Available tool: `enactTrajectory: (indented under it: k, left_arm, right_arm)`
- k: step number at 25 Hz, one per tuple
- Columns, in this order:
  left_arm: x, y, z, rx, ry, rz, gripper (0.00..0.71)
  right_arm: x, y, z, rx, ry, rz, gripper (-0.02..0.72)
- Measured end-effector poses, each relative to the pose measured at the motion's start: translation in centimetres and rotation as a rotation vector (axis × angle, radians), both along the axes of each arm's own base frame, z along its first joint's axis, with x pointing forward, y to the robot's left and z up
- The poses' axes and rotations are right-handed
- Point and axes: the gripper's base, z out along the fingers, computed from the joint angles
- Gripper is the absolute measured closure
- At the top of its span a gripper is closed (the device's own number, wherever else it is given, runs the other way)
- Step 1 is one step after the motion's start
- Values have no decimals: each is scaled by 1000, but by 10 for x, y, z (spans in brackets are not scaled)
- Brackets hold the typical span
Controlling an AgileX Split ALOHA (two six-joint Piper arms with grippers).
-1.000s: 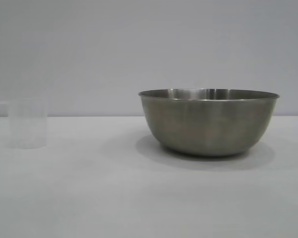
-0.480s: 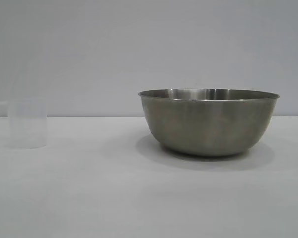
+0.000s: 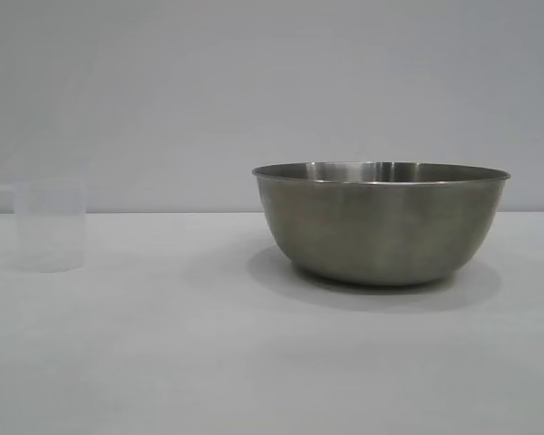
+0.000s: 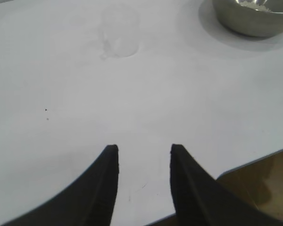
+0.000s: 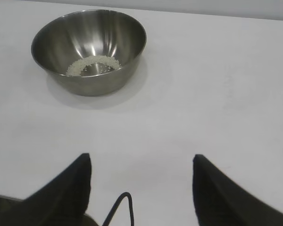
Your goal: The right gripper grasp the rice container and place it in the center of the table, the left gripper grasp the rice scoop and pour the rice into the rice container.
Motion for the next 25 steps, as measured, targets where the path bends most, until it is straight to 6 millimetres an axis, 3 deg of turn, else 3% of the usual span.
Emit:
enactTrajectory:
  k: [12,25]
  left_arm:
    - [-1,-2,0,1,-4,378,490]
    - [-3,-2,0,0,-18,390,490]
  right_arm:
    - [0,0,0,0,0,0,276]
    - [0,0,0,0,0,0,276]
